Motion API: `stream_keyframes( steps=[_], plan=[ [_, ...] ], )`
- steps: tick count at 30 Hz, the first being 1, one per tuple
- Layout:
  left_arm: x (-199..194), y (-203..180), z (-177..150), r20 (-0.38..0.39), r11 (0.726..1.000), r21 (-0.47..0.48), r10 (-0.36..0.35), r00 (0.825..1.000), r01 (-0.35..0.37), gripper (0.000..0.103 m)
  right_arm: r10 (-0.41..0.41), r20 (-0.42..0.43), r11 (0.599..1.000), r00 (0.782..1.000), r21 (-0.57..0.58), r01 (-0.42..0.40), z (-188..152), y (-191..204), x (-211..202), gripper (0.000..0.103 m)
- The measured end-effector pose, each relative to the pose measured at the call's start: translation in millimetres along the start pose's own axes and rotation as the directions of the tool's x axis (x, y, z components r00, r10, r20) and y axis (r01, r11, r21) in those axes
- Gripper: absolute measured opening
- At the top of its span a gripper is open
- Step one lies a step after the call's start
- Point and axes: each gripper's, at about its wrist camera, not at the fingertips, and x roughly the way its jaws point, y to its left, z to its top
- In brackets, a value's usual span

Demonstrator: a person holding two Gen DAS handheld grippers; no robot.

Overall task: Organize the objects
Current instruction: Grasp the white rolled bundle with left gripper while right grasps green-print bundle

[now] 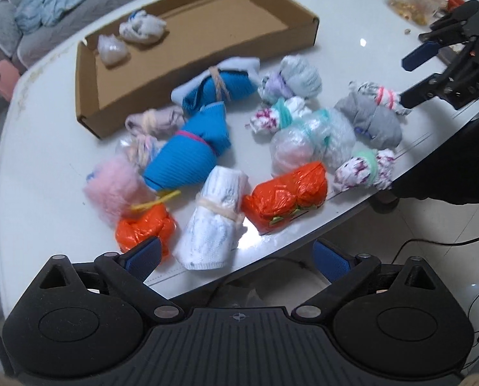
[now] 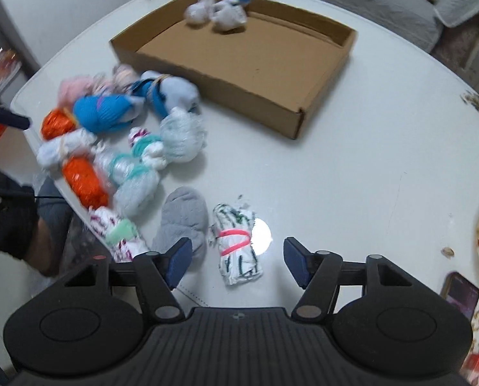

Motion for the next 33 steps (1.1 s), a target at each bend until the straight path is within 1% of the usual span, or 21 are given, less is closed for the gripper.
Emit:
stream_keyframes(
  steps=[3, 5, 7, 10, 12, 14, 16, 18, 19, 21, 22, 24, 25, 26, 28, 33],
  plan=[
    [4, 11, 2, -0.004, 0.999, -0.039, 0.009, 1.0, -0.009, 0.1, -0.003, -0.008, 1.0, 1.0, -0.009, 0.003, 2, 4, 6, 0.059],
    [6, 20, 2, -0.002, 0.996, -0.085, -0.008, 1.0, 0.008, 0.1, 0.004, -0.008, 1.0, 1.0, 0.003, -0.004, 6, 2, 10, 0.06],
    [10, 25, 2, -0.012, 0.995, -0.098, -0.018, 1.0, 0.017, 0.099, 0.001, -0.014, 1.0, 1.0, 0.006, -0.001, 10, 1, 15, 0.06],
    [18, 25, 2, -0.031, 0.998, -0.059, 0.002, 1.0, -0.004, 0.097, -0.009, -0.036, 1.0, 0.999, -0.013, 0.009, 14, 4, 25, 0.06],
    [23, 25, 2, -0.041, 0.999, -0.037, 0.004, 0.999, -0.006, 0.095, -0.013, -0.044, 1.0, 0.999, -0.026, 0.012, 18, 6, 29, 0.059],
    [26, 23, 3, -0.033, 1.0, -0.01, 0.021, 0.999, -0.022, 0.095, -0.004, -0.045, 1.0, 0.999, -0.026, 0.003, 21, 7, 32, 0.058],
    [27, 20, 4, -0.026, 1.0, 0.015, 0.025, 0.999, -0.025, 0.095, 0.001, -0.053, 1.0, 0.999, -0.027, -0.002, 26, 8, 36, 0.054],
    [25, 17, 5, -0.015, 0.999, 0.038, 0.025, 1.0, -0.024, 0.093, -0.006, -0.069, 1.0, 0.998, -0.031, 0.004, 24, 10, 42, 0.051],
    [23, 16, 5, -0.008, 0.999, 0.049, 0.024, 1.0, -0.024, 0.089, -0.011, -0.078, 0.999, 0.997, -0.034, 0.008, 25, 11, 44, 0.05],
    [21, 15, 5, 0.002, 0.998, 0.057, 0.016, 1.0, -0.016, 0.089, -0.021, -0.087, 0.999, 0.996, -0.043, 0.017, 28, 14, 48, 0.049],
    [20, 14, 5, 0.007, 0.997, 0.069, 0.024, 1.0, -0.025, 0.087, -0.019, -0.09, 0.999, 0.996, -0.042, 0.015, 30, 15, 49, 0.049],
    [19, 11, 4, 0.017, 0.994, 0.106, 0.035, 0.999, -0.037, 0.087, -0.013, -0.095, 0.999, 0.995, -0.042, 0.009, 34, 17, 51, 0.049],
    [21, 9, 3, 0.014, 0.992, 0.12, 0.033, 0.999, -0.035, 0.086, -0.013, -0.1, 0.999, 0.995, -0.044, 0.009, 35, 19, 53, 0.048],
    [24, 9, 3, 0.004, 0.991, 0.128, 0.032, 0.999, -0.033, 0.082, -0.013, -0.104, 0.999, 0.994, -0.047, 0.008, 37, 20, 54, 0.047],
    [29, 9, 3, -0.007, 0.989, 0.141, 0.039, 0.999, -0.038, 0.08, -0.011, -0.116, 0.999, 0.993, -0.051, 0.006, 39, 23, 57, 0.046],
    [35, 5, 5, -0.006, 0.978, 0.205, 0.049, 0.999, -0.047, 0.077, -0.014, -0.13, 0.999, 0.991, -0.05, 0.007, 45, 26, 62, 0.039]
  ],
)
